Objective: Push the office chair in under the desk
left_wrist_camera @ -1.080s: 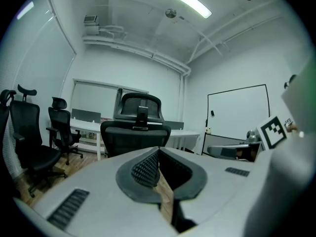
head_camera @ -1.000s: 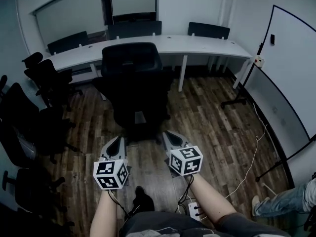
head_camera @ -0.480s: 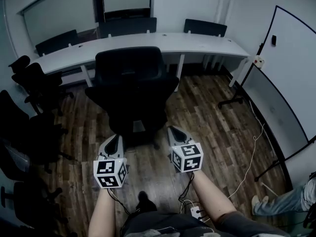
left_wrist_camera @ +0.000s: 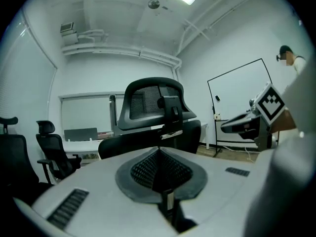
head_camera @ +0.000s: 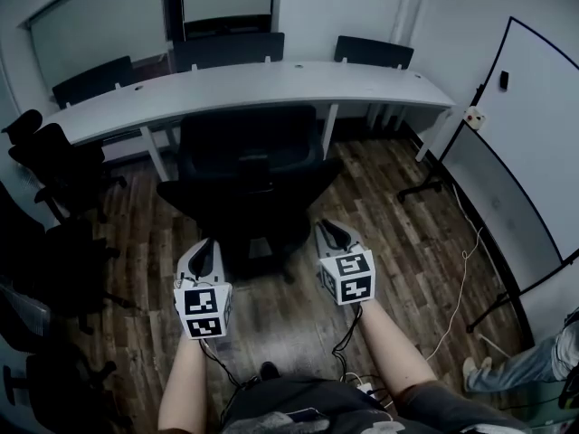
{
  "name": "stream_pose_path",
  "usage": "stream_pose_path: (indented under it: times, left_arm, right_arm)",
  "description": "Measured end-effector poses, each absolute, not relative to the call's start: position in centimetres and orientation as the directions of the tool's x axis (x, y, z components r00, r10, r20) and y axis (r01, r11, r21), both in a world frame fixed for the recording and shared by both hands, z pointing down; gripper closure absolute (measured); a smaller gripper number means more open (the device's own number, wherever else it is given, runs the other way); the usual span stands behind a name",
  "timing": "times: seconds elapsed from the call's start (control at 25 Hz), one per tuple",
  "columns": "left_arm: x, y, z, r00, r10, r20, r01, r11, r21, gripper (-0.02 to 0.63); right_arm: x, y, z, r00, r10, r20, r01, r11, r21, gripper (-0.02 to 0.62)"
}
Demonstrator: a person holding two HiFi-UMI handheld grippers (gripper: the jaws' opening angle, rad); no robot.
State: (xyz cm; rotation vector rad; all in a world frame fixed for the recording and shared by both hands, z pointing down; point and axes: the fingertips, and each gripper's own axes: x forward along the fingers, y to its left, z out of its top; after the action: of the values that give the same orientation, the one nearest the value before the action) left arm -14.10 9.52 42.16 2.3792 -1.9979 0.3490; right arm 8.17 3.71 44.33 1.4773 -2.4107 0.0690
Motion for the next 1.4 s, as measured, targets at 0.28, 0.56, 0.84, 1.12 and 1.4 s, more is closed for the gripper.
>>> stream_pose_path:
  times: [0.28,0.56,0.84,1.12,1.4]
  left_arm:
    - [-15.5,6.0,43.4,0.209,-0.956,0.206,-0.945,-0.252,-0.208,0.589]
    - [-16.0,3.9,42.6,0.22,-0.962,0.16,-0.901,-0.264,-0.344,0.316]
    - [-18.1,0.5,42.8,0.111,-0.975,0.191,-0.826,-0.197,-0.527,0.252]
    - [-19.5,-3.1,43.0,0.028,-0.975,0.222,-0.758,-0.165,-0.631,0.244]
    - [-21.7,-5.4,43.1,-0.052,-0.969,0.243,-0.723,-0.131,-0.678,0.244]
  right_arm:
    - [6.7,0.9,44.7,-0.36,-0.878,0.316,-0.863,0.442,0.245,0.423]
    - [8.0,-1.7,44.1,-0.262,-0.918,0.299,-0.861,0.362,0.357,0.308]
    - [10.4,-5.9,43.2,-0.147,-0.956,0.254,-0.8,0.266,0.538,0.276]
    - [10.0,-9.7,44.0,-0.138,-0.953,0.271,-0.681,0.29,0.673,0.275]
    - [9.1,-12.4,43.7,-0.149,-0.952,0.268,-0.583,0.304,0.753,0.275]
